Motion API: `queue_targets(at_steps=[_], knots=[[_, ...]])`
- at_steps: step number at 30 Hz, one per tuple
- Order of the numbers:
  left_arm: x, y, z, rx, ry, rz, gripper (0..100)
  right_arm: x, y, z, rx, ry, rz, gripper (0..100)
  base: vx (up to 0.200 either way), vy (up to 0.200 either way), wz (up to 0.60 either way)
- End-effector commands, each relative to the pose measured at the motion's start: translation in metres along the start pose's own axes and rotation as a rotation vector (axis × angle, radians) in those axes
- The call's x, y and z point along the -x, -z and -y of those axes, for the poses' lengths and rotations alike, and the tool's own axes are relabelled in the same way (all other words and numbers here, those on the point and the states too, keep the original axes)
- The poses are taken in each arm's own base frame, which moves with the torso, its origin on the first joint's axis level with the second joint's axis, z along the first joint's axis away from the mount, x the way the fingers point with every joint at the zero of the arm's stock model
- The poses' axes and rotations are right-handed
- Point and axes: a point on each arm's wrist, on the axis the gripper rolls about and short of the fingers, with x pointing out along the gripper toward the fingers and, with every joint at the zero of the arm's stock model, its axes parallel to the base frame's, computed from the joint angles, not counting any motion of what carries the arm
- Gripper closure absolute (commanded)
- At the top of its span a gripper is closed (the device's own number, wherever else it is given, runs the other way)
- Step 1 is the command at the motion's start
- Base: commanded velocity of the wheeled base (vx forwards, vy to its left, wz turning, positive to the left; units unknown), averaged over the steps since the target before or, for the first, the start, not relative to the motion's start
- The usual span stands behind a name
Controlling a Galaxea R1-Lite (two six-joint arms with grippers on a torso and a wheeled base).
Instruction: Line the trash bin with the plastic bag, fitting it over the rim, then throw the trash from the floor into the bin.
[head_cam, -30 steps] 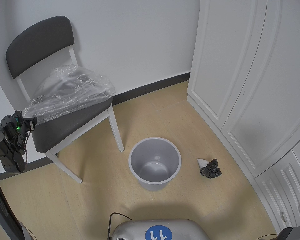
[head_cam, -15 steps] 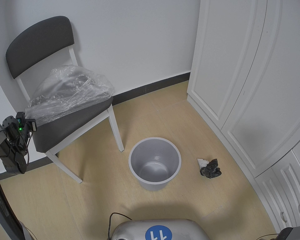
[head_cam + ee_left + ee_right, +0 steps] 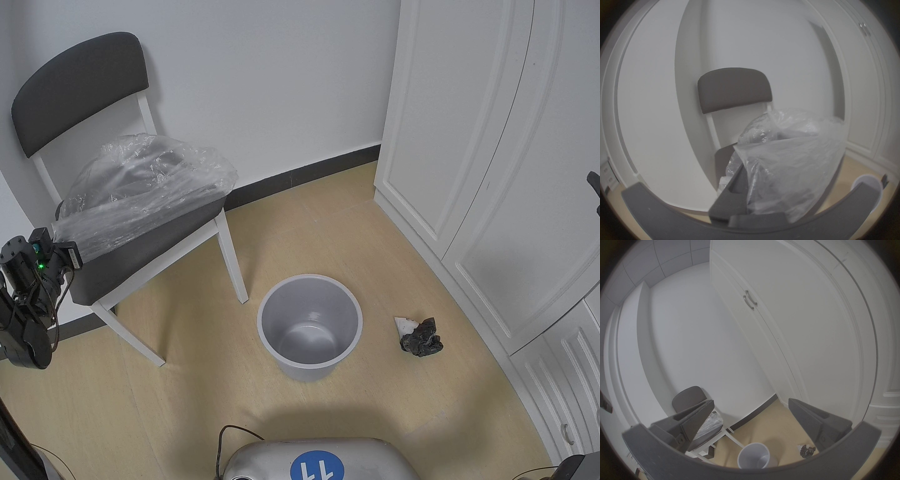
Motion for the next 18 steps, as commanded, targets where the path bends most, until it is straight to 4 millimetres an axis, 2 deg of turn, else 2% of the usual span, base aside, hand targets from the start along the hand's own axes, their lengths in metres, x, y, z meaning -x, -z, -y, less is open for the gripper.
queue_targets(at_steps=[1, 6, 9, 12, 14, 15, 18], knots=[[0.029, -0.024, 0.019, 0.07, 0.075, 0.04, 100, -0.011, 0.013, 0.002, 0.018, 0.043, -0.045, 0, 0.0, 0.0, 0.0], [0.043, -0.041, 0.03, 0.095, 0.124, 0.089, 100, -0.012, 0.011, 0.001, 0.026, 0.069, -0.028, 0, 0.0, 0.0, 0.0], [0.062, -0.064, 0.047, 0.158, 0.189, 0.155, 100, -0.014, 0.013, 0.002, 0.029, 0.074, -0.037, 0, 0.0, 0.0, 0.0], [0.081, -0.071, 0.056, 0.196, 0.214, 0.162, 100, -0.013, 0.013, 0.002, 0.03, 0.072, -0.037, 0, 0.0, 0.0, 0.0], [0.087, -0.072, 0.057, 0.21, 0.217, 0.16, 100, -0.012, 0.013, 0.002, 0.029, 0.071, -0.034, 0, 0.0, 0.0, 0.0], [0.103, -0.074, 0.059, 0.241, 0.238, 0.16, 100, -0.011, 0.012, 0.002, 0.03, 0.073, -0.03, 0, 0.0, 0.0, 0.0], [0.115, -0.074, 0.059, 0.254, 0.242, 0.151, 100, -0.011, 0.016, 0.003, 0.043, 0.078, -0.049, 0, 0.0, 0.0, 0.0]])
